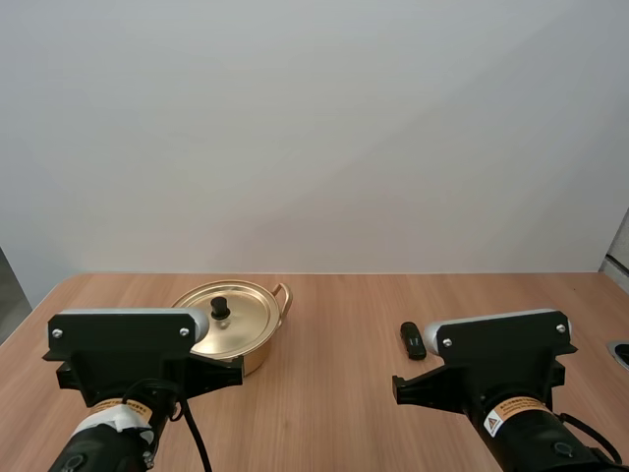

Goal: Open the pot, put the car inside, and close it

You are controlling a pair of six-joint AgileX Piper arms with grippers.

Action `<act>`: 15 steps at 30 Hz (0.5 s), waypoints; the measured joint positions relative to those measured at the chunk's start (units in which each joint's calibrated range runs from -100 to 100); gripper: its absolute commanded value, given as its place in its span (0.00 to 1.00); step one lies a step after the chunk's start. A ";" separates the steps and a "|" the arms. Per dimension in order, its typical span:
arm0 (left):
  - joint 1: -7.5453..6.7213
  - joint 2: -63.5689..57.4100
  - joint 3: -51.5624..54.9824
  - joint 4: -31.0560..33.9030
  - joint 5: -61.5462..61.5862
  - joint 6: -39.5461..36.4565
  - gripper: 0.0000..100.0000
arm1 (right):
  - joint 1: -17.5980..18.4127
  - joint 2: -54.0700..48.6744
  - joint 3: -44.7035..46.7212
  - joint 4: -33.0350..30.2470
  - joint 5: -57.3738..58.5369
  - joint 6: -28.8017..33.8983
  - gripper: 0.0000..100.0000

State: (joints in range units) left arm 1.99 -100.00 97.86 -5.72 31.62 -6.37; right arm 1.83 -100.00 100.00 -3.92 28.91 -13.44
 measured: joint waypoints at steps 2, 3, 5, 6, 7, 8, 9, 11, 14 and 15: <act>0.00 0.00 0.00 0.00 -0.18 0.02 0.00 | 0.00 0.00 0.00 0.00 0.00 0.00 0.00; 0.00 0.00 0.00 0.00 -0.18 0.02 0.00 | 0.00 0.00 0.00 0.00 0.00 0.00 0.00; 0.00 0.00 0.00 0.00 -0.18 0.02 0.00 | 0.21 0.00 0.00 -0.51 -0.43 0.00 0.00; 0.00 0.00 -3.58 0.00 -4.54 2.61 0.00 | 0.37 0.00 -0.03 -1.27 -1.71 0.00 0.00; 0.00 0.00 -7.18 0.00 -5.56 3.87 0.00 | 0.37 0.00 -0.17 -1.81 -2.38 0.00 0.00; 0.00 0.00 -10.16 0.00 -5.75 4.12 0.00 | 0.37 0.00 -1.74 -4.38 -6.54 0.00 0.00; 0.00 0.00 -11.43 0.00 -5.16 4.12 0.00 | 0.46 0.00 -4.07 -6.90 -10.48 0.00 0.00; 0.00 0.00 -15.60 0.00 -2.17 3.26 0.00 | 0.96 0.00 -9.88 -12.75 -20.45 0.00 0.00; 0.00 0.00 -21.50 0.00 0.21 0.31 0.00 | 0.96 0.02 -14.15 -14.56 -24.59 0.00 0.00; 0.00 0.00 -24.05 0.00 0.21 -0.52 0.00 | 0.96 0.02 -15.67 -14.71 -25.17 0.00 0.00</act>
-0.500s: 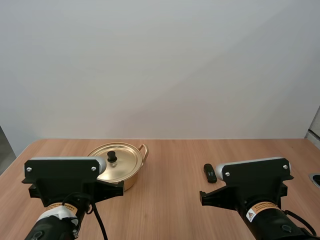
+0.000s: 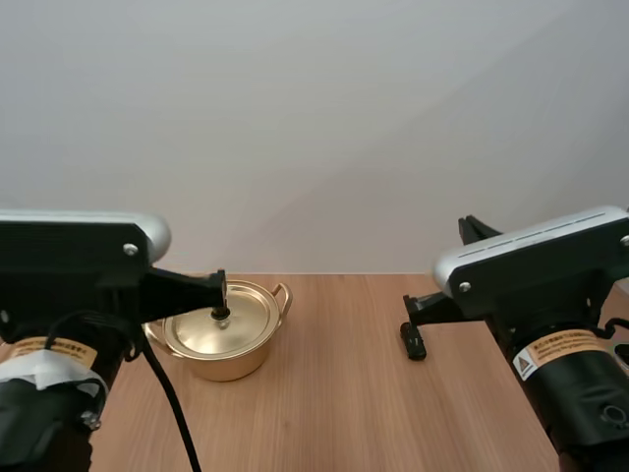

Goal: Open the pot, put the car inside, and close it

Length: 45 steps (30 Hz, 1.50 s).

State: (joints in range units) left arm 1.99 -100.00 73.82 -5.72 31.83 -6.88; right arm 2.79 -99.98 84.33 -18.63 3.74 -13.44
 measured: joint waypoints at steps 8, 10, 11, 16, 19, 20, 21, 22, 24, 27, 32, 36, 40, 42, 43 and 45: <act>-0.16 0.00 -11.56 0.00 -0.01 1.53 0.00 | 0.00 -0.02 -10.06 7.98 9.47 0.00 0.00; -0.16 0.40 -14.00 0.00 -0.01 2.71 0.00 | 0.08 -0.02 -13.83 10.36 17.94 -0.47 0.00; -0.16 4.03 -18.68 0.00 3.60 3.85 0.00 | 0.08 -0.02 -14.72 10.47 20.62 -1.13 0.00; -0.16 15.25 -26.94 -1.72 16.29 7.86 0.00 | 0.13 1.30 -16.09 11.48 32.59 -6.27 0.00; -0.16 21.21 -31.26 -3.50 22.61 11.27 0.00 | 0.13 1.30 -16.09 14.15 38.61 -9.76 0.00; -0.16 23.19 -32.84 -3.85 24.58 12.25 0.00 | 0.13 1.30 -16.09 15.38 41.48 -10.68 0.00; -0.16 24.78 -34.10 -4.13 26.56 12.78 0.00 | 0.13 1.30 -16.09 16.63 44.13 -11.28 0.00; -0.16 26.76 -35.70 -4.57 28.57 13.26 0.00 | 0.13 1.30 -16.09 17.79 46.18 -11.83 0.00; -0.16 30.35 -38.66 -5.11 31.77 13.27 0.00 | 0.13 1.30 -16.09 19.80 51.44 -12.06 0.00; -0.16 35.91 -42.44 -6.39 36.06 14.22 0.00 | 0.13 1.18 -16.09 20.95 57.57 -13.37 0.00; -0.16 45.86 -47.93 -6.91 43.64 17.06 0.00 | 0.13 1.18 -15.78 20.95 63.63 -14.63 0.00; -0.16 53.55 -49.40 -6.91 48.70 17.74 0.00 | 0.13 1.18 -15.49 20.95 66.62 -14.63 0.00; -0.16 61.32 -49.40 -6.91 50.95 17.74 0.00 | 0.13 1.18 -15.49 20.95 67.02 -14.63 0.00; -0.16 65.32 -49.40 -6.91 51.37 17.74 0.00 | 0.13 1.18 -15.49 20.95 67.22 -14.63 0.00; -0.16 67.33 -49.40 -6.91 51.58 17.74 0.00 | 0.13 1.18 -15.49 20.95 67.22 -14.63 0.00; -0.16 70.99 -49.40 -6.91 52.02 17.74 0.00 | 0.13 1.06 -15.49 20.95 67.42 -14.63 0.00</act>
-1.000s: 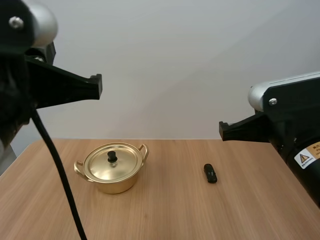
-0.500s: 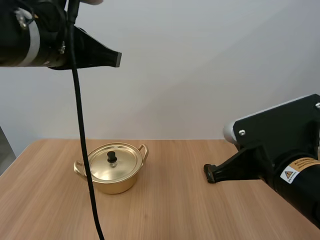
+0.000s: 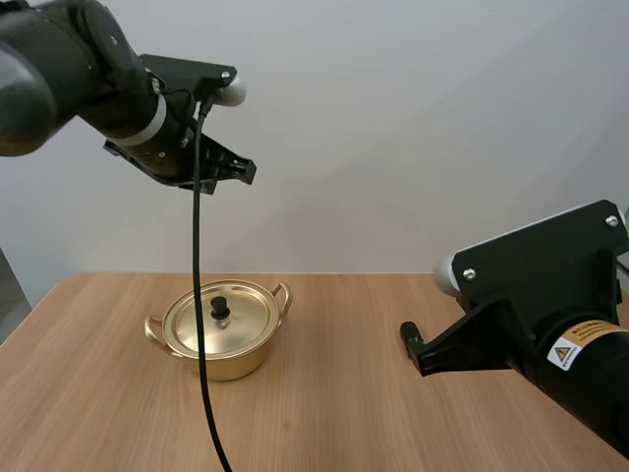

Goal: Open the pot, put the car inside, and close it

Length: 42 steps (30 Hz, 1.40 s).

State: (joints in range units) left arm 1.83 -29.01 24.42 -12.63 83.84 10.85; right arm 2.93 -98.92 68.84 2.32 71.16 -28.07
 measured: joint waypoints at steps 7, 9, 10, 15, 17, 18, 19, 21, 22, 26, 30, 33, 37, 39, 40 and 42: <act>0.00 12.64 0.00 0.00 4.55 0.91 0.00 | 0.00 -1.08 0.00 0.00 0.54 0.00 0.00; 0.00 14.85 0.00 0.00 6.15 1.12 0.00 | 0.00 -1.08 0.00 0.00 0.54 0.00 0.00; 0.00 15.87 0.00 0.00 6.86 1.12 0.00 | 0.00 -1.08 0.00 0.00 0.54 0.00 0.00; 0.00 17.94 0.00 1.24 7.73 1.21 0.00 | 0.00 -1.08 0.00 0.00 0.54 0.00 0.00; 0.00 17.94 0.00 1.97 7.73 1.21 0.00 | 0.00 -1.08 0.00 0.00 0.54 0.00 0.00; 0.00 18.09 0.00 2.22 7.73 1.21 0.00 | 0.00 -1.08 0.00 0.00 0.54 0.00 0.00; 0.00 18.09 0.00 2.22 8.18 1.21 0.00 | 0.00 -1.08 0.00 0.00 0.54 0.00 0.00; 0.00 18.09 0.00 2.22 10.15 1.68 0.00 | 0.00 -1.08 0.00 0.00 0.54 0.00 0.00; 0.00 18.21 0.00 2.22 11.27 1.68 0.00 | 0.00 -1.08 0.00 0.00 0.54 0.00 0.00; 0.00 18.62 0.00 2.22 14.86 1.80 0.14 | 0.00 -1.08 0.00 0.00 0.54 0.00 0.00; 0.00 18.62 0.00 2.22 15.23 1.99 0.54 | 0.00 -1.08 0.00 0.00 0.54 0.00 0.00; 0.00 18.62 0.00 2.22 15.74 1.99 0.87 | 0.00 -1.08 0.00 0.00 0.54 0.00 0.00; 0.00 18.62 0.00 2.47 16.09 1.99 0.96 | 0.00 -1.08 0.00 0.12 0.54 0.00 0.00; 0.00 18.74 0.00 3.12 16.09 1.99 0.96 | 0.00 -1.08 0.00 0.56 0.54 0.00 0.00; 0.00 18.86 0.00 3.64 16.09 1.99 0.96 | 0.00 -1.08 0.00 1.19 0.54 -0.31 0.00; 0.00 19.65 0.00 3.93 16.09 1.99 0.96 | 0.00 -1.08 0.00 2.29 0.54 -1.36 0.00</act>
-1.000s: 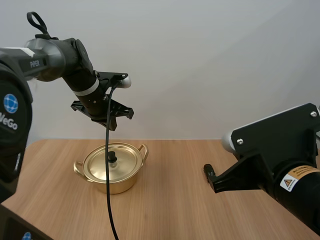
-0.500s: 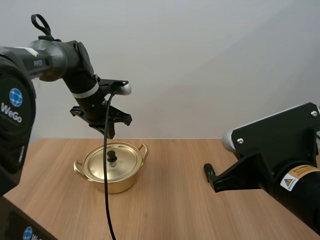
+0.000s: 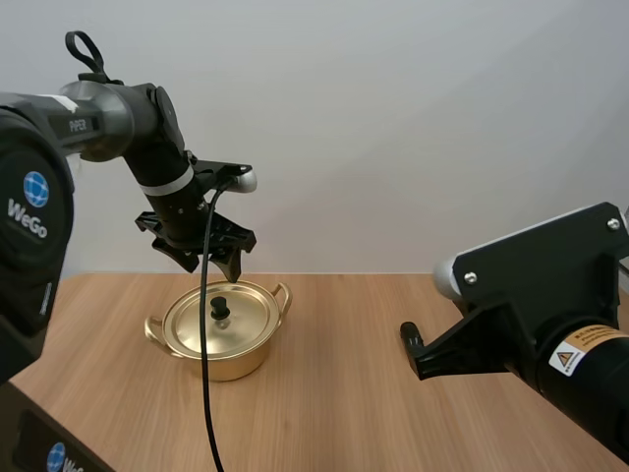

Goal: Open the pot, put the car inside, and close it

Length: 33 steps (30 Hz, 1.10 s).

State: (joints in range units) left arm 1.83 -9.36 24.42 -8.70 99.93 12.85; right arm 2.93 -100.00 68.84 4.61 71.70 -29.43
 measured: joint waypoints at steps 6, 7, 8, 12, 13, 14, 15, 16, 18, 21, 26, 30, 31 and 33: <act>0.00 3.69 0.14 0.09 0.00 0.00 0.95 | 0.00 0.00 0.00 0.89 0.00 -0.86 0.00; 0.00 4.30 0.14 0.09 0.00 0.00 0.95 | 0.00 0.00 0.00 0.89 0.00 -0.86 0.00; 0.00 4.76 0.14 0.09 0.00 0.00 0.95 | 0.00 0.00 0.00 0.89 0.00 -0.86 0.00; 0.00 5.89 0.41 0.09 0.00 0.12 0.95 | -0.08 0.00 0.00 0.89 0.16 -0.86 0.00; 0.00 5.89 0.41 0.09 0.00 0.12 0.95 | -0.08 0.00 0.00 0.89 0.16 -0.86 0.00; 0.00 6.05 0.41 0.09 0.00 0.12 0.95 | -0.08 0.00 0.00 0.89 0.16 -0.86 0.00; 0.00 6.01 0.41 0.09 0.00 0.12 0.95 | -0.08 0.00 0.00 0.89 0.16 -0.86 0.00; 0.00 6.18 0.41 0.09 0.00 0.26 0.95 | -0.08 0.00 0.00 0.89 0.16 -0.86 0.00; 0.00 6.50 0.41 0.09 0.00 0.26 0.95 | -0.08 0.00 0.00 0.89 0.16 -0.86 0.00; 0.00 7.72 1.66 0.09 -0.01 0.77 0.95 | -0.08 0.00 0.00 0.89 0.16 -0.96 0.00; 0.00 8.97 3.57 0.36 -0.07 1.13 0.95 | -0.08 0.00 0.00 0.89 0.16 -0.96 0.00; 0.00 8.97 3.98 0.36 0.07 1.33 0.94 | -0.08 0.00 0.00 0.89 0.16 -0.96 0.00; 0.00 8.97 3.98 0.36 -0.29 1.33 0.92 | -0.08 0.00 0.00 0.89 0.16 -0.96 0.00; 0.00 8.97 3.98 0.36 -1.46 1.33 0.92 | -0.08 0.00 0.00 0.89 0.16 -0.96 0.00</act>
State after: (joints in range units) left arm 1.83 -0.40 28.40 -8.34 98.48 14.18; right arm 2.84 -100.00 68.84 5.51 71.86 -30.39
